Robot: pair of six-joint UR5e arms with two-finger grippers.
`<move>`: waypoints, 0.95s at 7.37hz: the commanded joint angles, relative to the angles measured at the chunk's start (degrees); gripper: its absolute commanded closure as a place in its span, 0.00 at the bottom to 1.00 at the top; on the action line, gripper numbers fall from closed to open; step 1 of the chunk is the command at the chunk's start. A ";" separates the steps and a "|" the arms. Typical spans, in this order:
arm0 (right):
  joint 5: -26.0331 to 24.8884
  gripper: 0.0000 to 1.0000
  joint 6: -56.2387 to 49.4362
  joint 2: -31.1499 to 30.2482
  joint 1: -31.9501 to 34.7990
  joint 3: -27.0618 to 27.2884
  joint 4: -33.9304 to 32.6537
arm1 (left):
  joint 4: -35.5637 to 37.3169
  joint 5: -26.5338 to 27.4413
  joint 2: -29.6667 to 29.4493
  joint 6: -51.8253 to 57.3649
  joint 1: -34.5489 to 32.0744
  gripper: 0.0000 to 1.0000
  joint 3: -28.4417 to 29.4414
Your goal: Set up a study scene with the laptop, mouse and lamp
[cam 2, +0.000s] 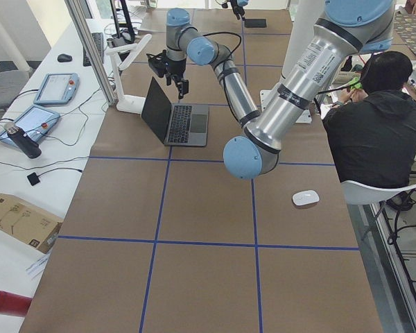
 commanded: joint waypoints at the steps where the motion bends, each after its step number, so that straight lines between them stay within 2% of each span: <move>1: -0.01 0.01 -0.07 0.39 -0.52 -2.01 0.09 | 0.00 0.00 -0.37 0.00 0.11 0.00 0.00; 7: 0.16 0.01 -0.07 0.04 -2.45 -4.93 -0.09 | 0.00 1.14 -0.54 -0.09 0.46 0.00 -1.32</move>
